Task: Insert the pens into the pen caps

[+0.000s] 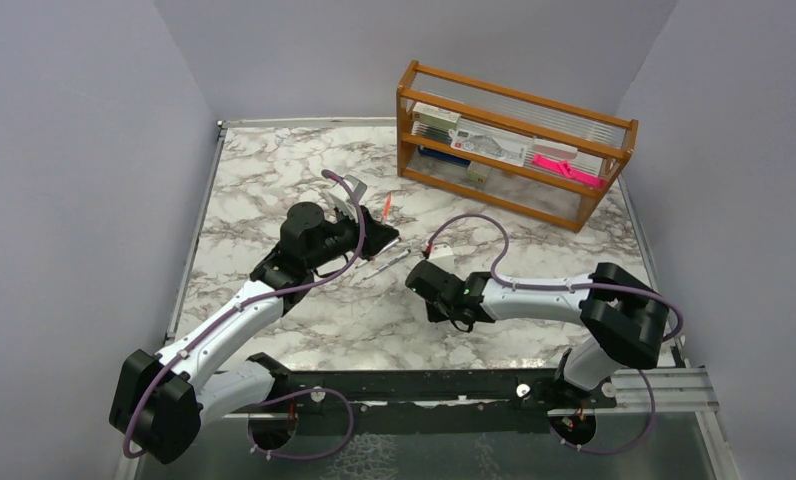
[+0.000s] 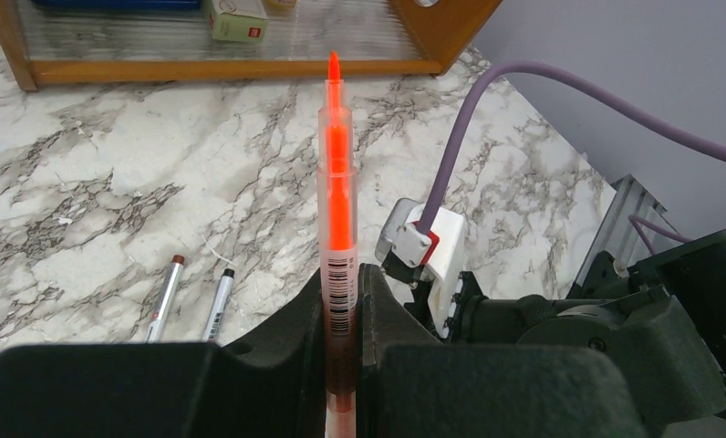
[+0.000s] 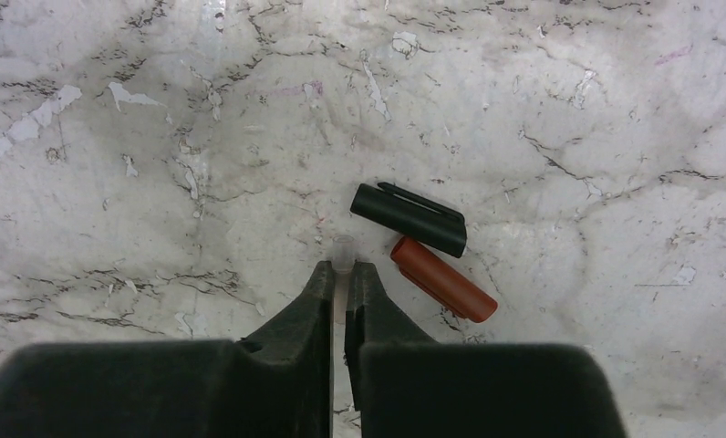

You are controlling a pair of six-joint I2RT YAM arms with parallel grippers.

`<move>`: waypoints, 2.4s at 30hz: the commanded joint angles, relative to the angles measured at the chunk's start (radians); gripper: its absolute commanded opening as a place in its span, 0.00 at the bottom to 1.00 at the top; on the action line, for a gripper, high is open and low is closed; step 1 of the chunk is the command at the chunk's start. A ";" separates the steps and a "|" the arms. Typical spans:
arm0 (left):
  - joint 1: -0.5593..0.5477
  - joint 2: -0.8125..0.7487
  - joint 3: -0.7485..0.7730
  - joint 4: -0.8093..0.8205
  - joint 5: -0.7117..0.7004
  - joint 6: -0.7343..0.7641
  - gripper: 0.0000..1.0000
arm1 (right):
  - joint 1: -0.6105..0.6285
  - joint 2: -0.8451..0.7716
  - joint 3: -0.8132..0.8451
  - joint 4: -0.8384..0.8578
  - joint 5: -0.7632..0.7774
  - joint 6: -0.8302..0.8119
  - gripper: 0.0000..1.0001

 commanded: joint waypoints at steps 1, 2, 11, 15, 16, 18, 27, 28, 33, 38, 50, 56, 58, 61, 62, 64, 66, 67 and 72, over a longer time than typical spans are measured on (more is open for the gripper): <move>0.004 -0.011 -0.009 0.023 0.011 0.000 0.00 | 0.007 0.020 0.018 -0.035 0.012 0.006 0.01; 0.005 -0.012 -0.009 0.024 0.012 -0.001 0.00 | 0.007 0.013 0.016 -0.024 0.002 0.005 0.01; -0.001 0.029 -0.052 0.228 0.126 -0.210 0.00 | 0.007 -0.274 -0.003 0.132 0.146 -0.054 0.01; -0.023 0.028 -0.117 0.373 0.108 -0.343 0.00 | -0.007 -0.434 -0.034 0.318 0.215 -0.202 0.01; -0.030 0.028 -0.123 0.386 0.111 -0.351 0.00 | -0.021 -0.455 -0.025 0.327 0.229 -0.198 0.01; -0.042 0.026 -0.125 0.399 0.120 -0.362 0.00 | -0.049 -0.484 -0.013 0.339 0.246 -0.180 0.01; -0.159 0.058 -0.107 0.483 0.144 -0.373 0.00 | -0.134 -0.575 -0.038 0.631 0.133 -0.218 0.01; -0.169 0.065 -0.103 0.487 0.141 -0.373 0.00 | -0.137 -0.579 -0.046 0.674 0.119 -0.233 0.01; -0.202 0.100 -0.091 0.512 0.111 -0.392 0.00 | -0.143 -0.593 -0.073 0.797 0.080 -0.276 0.01; -0.206 0.113 -0.081 0.526 0.094 -0.388 0.00 | -0.146 -0.597 -0.072 0.814 0.060 -0.280 0.01; -0.207 0.138 -0.044 0.531 0.121 -0.364 0.00 | -0.147 -0.558 -0.054 0.786 -0.023 -0.254 0.01; -0.207 0.134 -0.046 0.531 0.120 -0.361 0.00 | -0.148 -0.570 -0.061 0.784 -0.025 -0.251 0.01; -0.207 0.136 -0.048 0.530 0.117 -0.361 0.00 | -0.148 -0.570 -0.063 0.779 -0.023 -0.253 0.01; -0.207 0.132 -0.050 0.530 0.113 -0.358 0.00 | -0.148 -0.570 -0.069 0.770 -0.024 -0.250 0.01; -0.207 0.131 -0.049 0.530 0.112 -0.358 0.00 | -0.148 -0.570 -0.071 0.770 -0.025 -0.248 0.01; -0.207 0.129 -0.047 0.530 0.108 -0.355 0.00 | -0.148 -0.571 -0.077 0.770 -0.027 -0.243 0.01; -0.207 0.131 -0.044 0.531 0.106 -0.352 0.00 | -0.147 -0.571 -0.080 0.768 -0.032 -0.239 0.01; -0.207 0.133 -0.041 0.531 0.106 -0.352 0.00 | -0.148 -0.571 -0.081 0.767 -0.033 -0.236 0.01; -0.208 0.146 -0.030 0.531 0.099 -0.346 0.00 | -0.148 -0.576 -0.093 0.762 -0.042 -0.221 0.01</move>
